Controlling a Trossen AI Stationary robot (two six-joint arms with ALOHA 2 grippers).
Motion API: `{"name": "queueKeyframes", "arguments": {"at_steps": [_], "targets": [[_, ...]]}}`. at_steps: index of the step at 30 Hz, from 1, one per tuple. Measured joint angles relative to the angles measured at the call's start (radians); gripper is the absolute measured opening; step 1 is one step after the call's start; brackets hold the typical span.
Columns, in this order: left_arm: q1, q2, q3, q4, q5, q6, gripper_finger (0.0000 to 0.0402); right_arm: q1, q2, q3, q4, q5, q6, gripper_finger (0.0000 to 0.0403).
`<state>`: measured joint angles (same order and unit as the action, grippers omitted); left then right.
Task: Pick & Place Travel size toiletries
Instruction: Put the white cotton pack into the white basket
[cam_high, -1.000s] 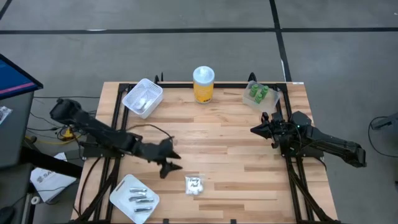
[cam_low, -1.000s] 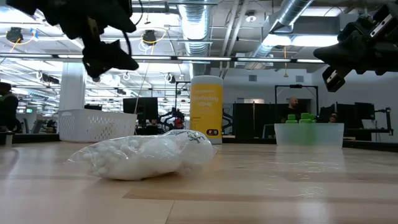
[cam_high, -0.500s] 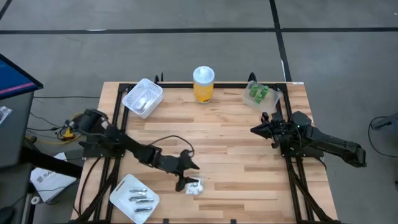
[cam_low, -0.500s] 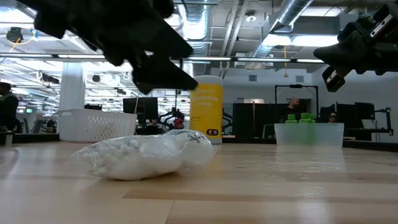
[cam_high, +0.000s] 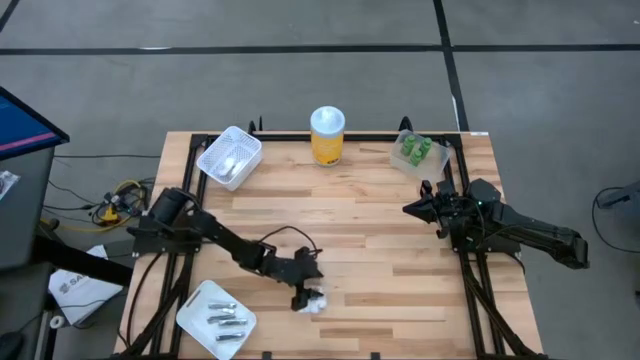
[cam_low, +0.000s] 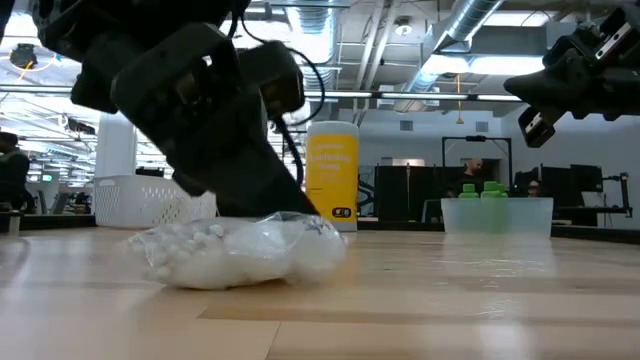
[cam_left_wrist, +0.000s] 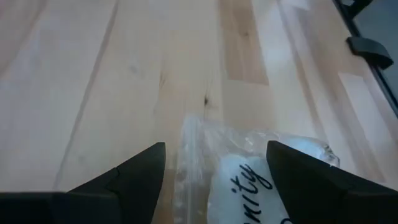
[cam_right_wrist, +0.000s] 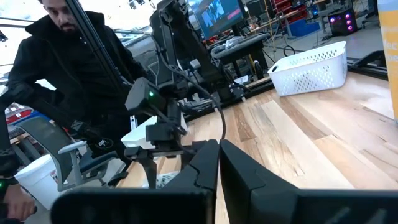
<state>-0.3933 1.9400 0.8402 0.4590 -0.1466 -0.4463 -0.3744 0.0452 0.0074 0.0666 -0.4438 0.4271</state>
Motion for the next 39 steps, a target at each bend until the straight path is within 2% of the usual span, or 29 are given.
{"name": "queueKeyframes", "arguments": {"at_steps": [6, 9, 12, 21, 23, 29, 35, 39], "targets": [[0.005, 0.019, 0.002, -0.002, -0.001, -0.11, 0.0269, 0.0, 0.0, 0.0, 0.0, 0.0, 0.0, 0.0009], [0.005, 0.019, 0.002, -0.008, -0.002, -0.116, 0.0247, 0.0, 0.0, 0.0, 0.0, 0.0, 0.0, 0.0009], [0.005, 0.013, 0.002, -0.021, 0.006, -0.119, 0.0203, 0.0, 0.0, 0.0, 0.0, 0.0, 0.0, 0.0008], [0.006, 0.013, 0.0, -0.041, 0.052, -0.115, 0.0033, 0.0, 0.0, 0.0, 0.0, 0.0, 0.0, 0.0009], [0.005, 0.013, 0.0, -0.043, 0.07, -0.117, 0.001, 0.0, 0.0, 0.0, 0.0, 0.0, 0.0, 0.0009], [0.007, -0.003, -0.002, -0.052, 0.077, -0.161, 0.0003, 0.0, 0.0, 0.0, 0.0, 0.0, 0.0, 0.0009], [0.027, -0.077, -0.002, -0.055, 0.069, -0.165, 0.0001, 0.0, 0.0, 0.0, 0.0, 0.0, 0.0, 0.0009], [0.047, -0.161, -0.002, -0.079, -0.007, -0.159, 0.0001, 0.0, 0.0, 0.0, 0.0, 0.0, 0.0, 0.0009]]}}
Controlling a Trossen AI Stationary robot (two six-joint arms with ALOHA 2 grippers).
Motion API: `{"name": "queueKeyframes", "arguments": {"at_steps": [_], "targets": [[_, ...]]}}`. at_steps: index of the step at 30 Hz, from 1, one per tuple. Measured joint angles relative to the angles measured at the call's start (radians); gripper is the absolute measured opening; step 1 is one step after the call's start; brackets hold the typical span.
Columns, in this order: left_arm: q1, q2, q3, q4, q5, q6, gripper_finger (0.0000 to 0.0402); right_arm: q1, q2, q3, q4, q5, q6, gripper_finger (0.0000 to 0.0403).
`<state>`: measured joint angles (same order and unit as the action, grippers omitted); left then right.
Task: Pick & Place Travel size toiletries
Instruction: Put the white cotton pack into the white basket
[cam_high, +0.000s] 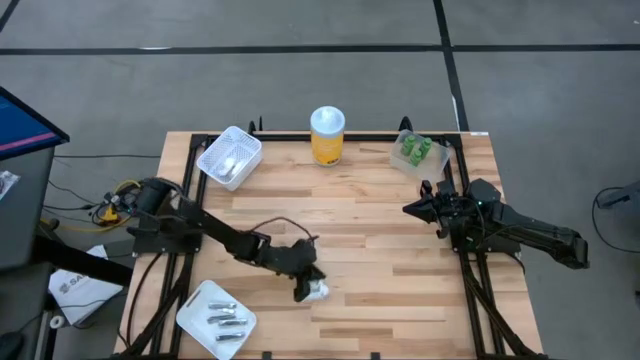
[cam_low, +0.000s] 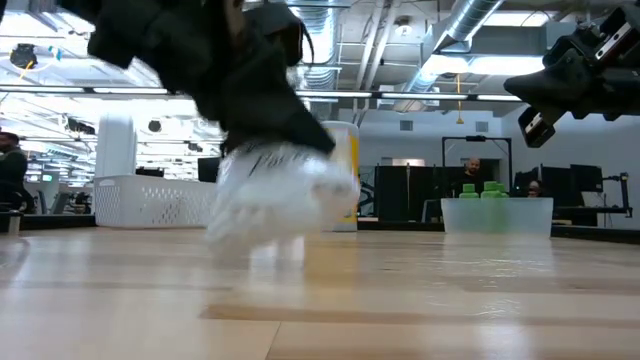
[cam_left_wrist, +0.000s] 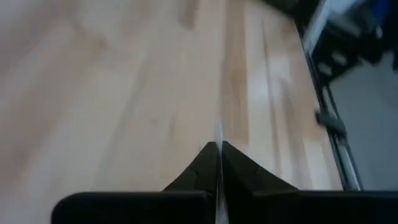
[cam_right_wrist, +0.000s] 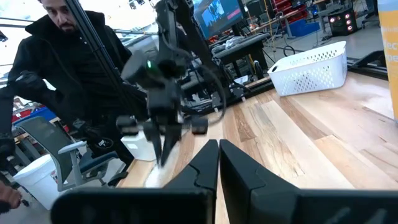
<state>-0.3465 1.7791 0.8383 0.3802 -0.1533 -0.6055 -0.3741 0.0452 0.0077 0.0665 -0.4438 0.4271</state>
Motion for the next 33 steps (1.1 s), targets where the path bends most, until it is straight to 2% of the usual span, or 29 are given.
{"name": "queueKeyframes", "arguments": {"at_steps": [6, 15, 24, 30, 33], "targets": [[0.037, -0.179, 0.001, -0.031, -0.123, 0.106, 0.0001, 0.0, 0.0, 0.0, 0.0, 0.0, 0.0, 0.0009], [0.142, -0.538, 0.001, -0.324, -0.407, 0.228, 0.0, 0.0, 0.0, 0.0, 0.0, 0.0, 0.0, 0.0008], [0.366, -0.785, 0.002, -0.585, -0.662, 0.295, 0.0, 0.0, 0.0, 0.0, 0.0, 0.0, 0.0, 0.0008], [0.596, -0.824, 0.0, -0.702, -0.675, 0.317, 0.0, 0.0, 0.0, 0.0, 0.0, 0.0, 0.0, 0.0008], [0.7, -0.821, -0.018, -0.694, -0.63, 0.318, 0.0, 0.0, 0.0, 0.0, 0.0, 0.0, 0.0, 0.0008]]}}
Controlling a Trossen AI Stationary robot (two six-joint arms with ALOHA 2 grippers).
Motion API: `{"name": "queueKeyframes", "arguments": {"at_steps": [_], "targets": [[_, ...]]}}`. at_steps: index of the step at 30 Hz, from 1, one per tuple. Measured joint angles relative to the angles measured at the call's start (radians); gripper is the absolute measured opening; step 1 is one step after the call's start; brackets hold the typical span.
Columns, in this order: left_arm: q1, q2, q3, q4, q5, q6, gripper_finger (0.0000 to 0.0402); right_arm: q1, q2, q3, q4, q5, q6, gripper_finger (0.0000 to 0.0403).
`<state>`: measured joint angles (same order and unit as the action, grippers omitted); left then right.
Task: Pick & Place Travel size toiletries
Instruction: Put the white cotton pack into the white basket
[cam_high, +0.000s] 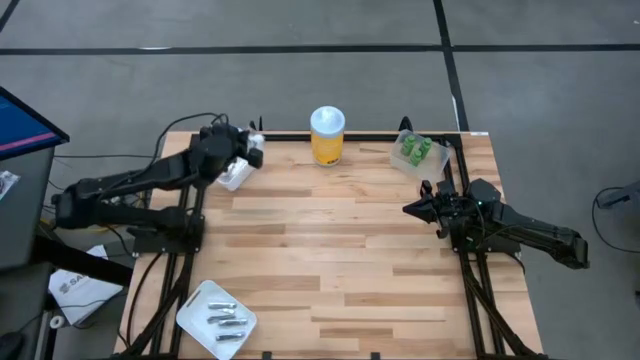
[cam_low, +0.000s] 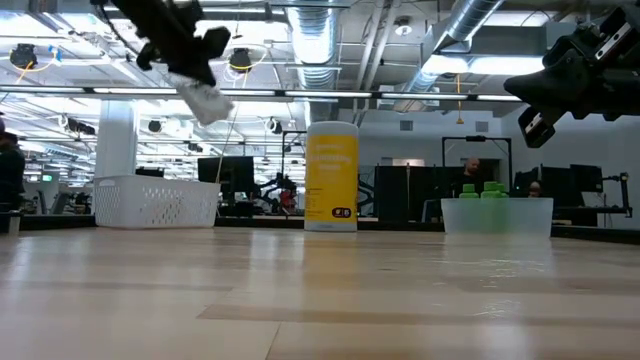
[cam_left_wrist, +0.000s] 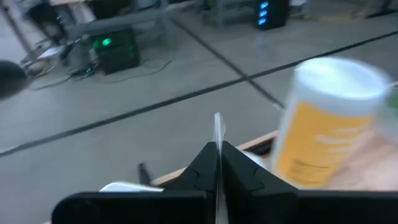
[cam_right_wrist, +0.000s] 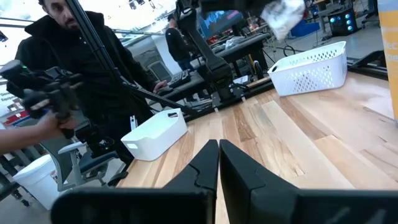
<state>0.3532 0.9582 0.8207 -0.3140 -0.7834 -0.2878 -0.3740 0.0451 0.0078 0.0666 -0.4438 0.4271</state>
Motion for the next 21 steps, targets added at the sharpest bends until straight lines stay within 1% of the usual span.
{"name": "queueKeyframes", "arguments": {"at_steps": [4, 7, 11, 13, 16, 21], "targets": [[0.129, 0.017, -0.056, -0.005, 0.043, -0.004, 0.0, 0.0, 0.0, 0.0, 0.0, 0.0, 0.0, 0.0008], [0.221, 0.019, -0.108, 0.007, 0.107, -0.032, 0.0, 0.0, 0.0, 0.0, 0.0, 0.0, 0.0, 0.0008], [0.315, 0.019, -0.159, 0.018, 0.152, -0.091, 0.0002, 0.0, 0.0, 0.0, 0.0, 0.0, 0.0, 0.0008], [0.354, 0.019, -0.174, 0.029, 0.191, -0.107, 0.0003, 0.0, 0.0, 0.0, 0.0, 0.0, 0.0, 0.0008], [0.39, 0.019, -0.206, 0.044, 0.239, -0.112, 0.0004, 0.0, 0.0, 0.0, 0.0, 0.0, 0.0, 0.0008], [0.413, 0.019, -0.265, 0.053, 0.244, -0.116, 0.0011, 0.0, 0.0, 0.0, 0.0, 0.0, 0.0, 0.0008]]}}
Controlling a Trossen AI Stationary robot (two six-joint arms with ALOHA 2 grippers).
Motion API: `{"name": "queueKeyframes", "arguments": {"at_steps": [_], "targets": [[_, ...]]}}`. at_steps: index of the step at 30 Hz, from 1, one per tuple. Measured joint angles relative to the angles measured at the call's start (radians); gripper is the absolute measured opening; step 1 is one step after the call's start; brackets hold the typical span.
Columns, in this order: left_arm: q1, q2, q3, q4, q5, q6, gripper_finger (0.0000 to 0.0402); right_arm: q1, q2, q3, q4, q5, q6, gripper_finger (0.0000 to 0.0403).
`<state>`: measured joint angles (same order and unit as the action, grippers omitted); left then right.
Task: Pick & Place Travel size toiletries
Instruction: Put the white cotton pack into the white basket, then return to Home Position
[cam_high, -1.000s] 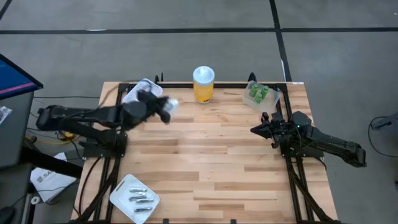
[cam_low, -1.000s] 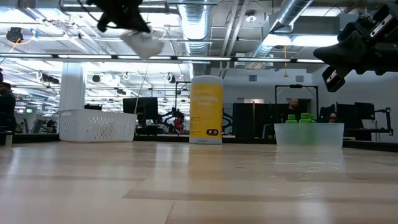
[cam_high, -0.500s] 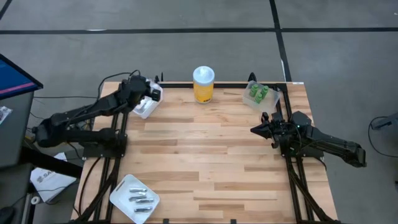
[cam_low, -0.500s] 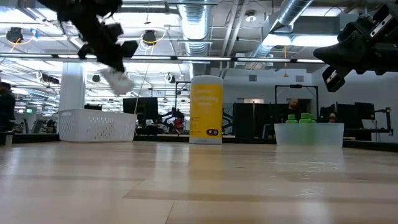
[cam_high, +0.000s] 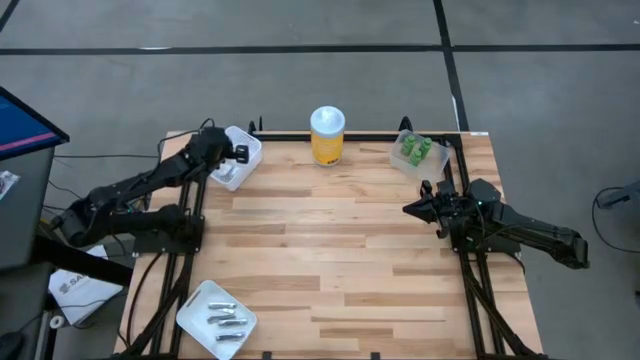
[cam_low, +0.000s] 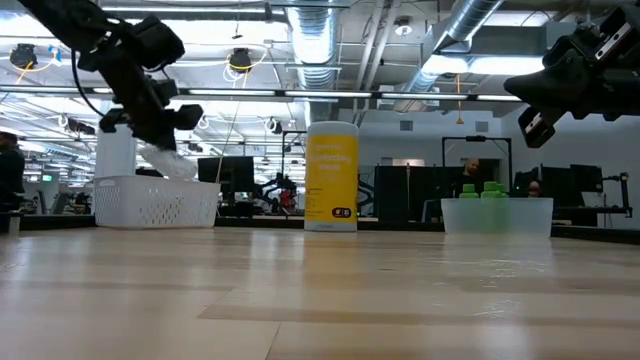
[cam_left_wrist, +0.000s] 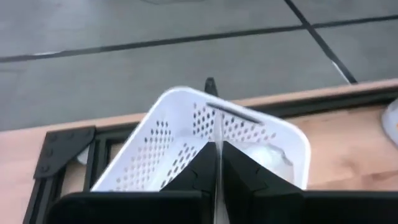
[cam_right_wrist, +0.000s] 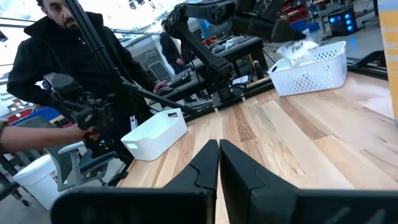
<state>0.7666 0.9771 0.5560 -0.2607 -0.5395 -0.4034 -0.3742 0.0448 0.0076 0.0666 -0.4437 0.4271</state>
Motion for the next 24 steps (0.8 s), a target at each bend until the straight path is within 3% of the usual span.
{"name": "queueKeyframes", "arguments": {"at_steps": [5, 16, 19, 24], "targets": [[0.0, 0.0, -0.009, 0.016, 0.044, 0.003, 0.0065, 0.0, 0.0, 0.0, 0.0, 0.0, 0.0, 0.0008], [-0.01, -0.079, -0.008, 0.054, 0.045, -0.051, 0.0255, 0.0, 0.0, 0.0, 0.0, 0.0, 0.0, 0.0008], [-0.01, -0.114, -0.006, 0.053, 0.068, -0.075, 0.0275, 0.0, 0.0, 0.0, 0.0, 0.0, 0.0, 0.0008], [-0.021, -0.197, -0.006, 0.063, 0.286, -0.155, 0.0268, 0.0, 0.0, 0.0, 0.0, 0.0, 0.0, 0.0008]]}}
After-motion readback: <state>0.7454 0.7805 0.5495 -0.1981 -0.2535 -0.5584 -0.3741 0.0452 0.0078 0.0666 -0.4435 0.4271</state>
